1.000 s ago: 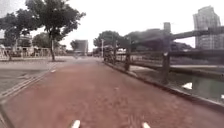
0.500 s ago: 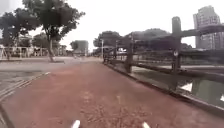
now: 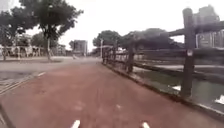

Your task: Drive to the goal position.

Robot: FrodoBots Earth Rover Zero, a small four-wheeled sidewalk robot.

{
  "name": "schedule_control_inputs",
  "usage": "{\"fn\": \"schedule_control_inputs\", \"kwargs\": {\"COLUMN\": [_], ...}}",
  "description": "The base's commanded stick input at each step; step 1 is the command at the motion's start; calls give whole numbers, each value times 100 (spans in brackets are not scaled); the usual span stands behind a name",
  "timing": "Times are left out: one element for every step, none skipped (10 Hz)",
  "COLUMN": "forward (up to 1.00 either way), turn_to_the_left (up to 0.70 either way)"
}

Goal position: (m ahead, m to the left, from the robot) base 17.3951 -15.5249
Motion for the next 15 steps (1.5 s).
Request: {"fn": "schedule_control_inputs", "kwargs": {"forward": [70,70,70,70,70,70,70,70,70,70,70,70,70,70,70], "turn_to_the_left": [18,32,35,35,35,35,35,35,35,33,26,14,3,0,0]}}
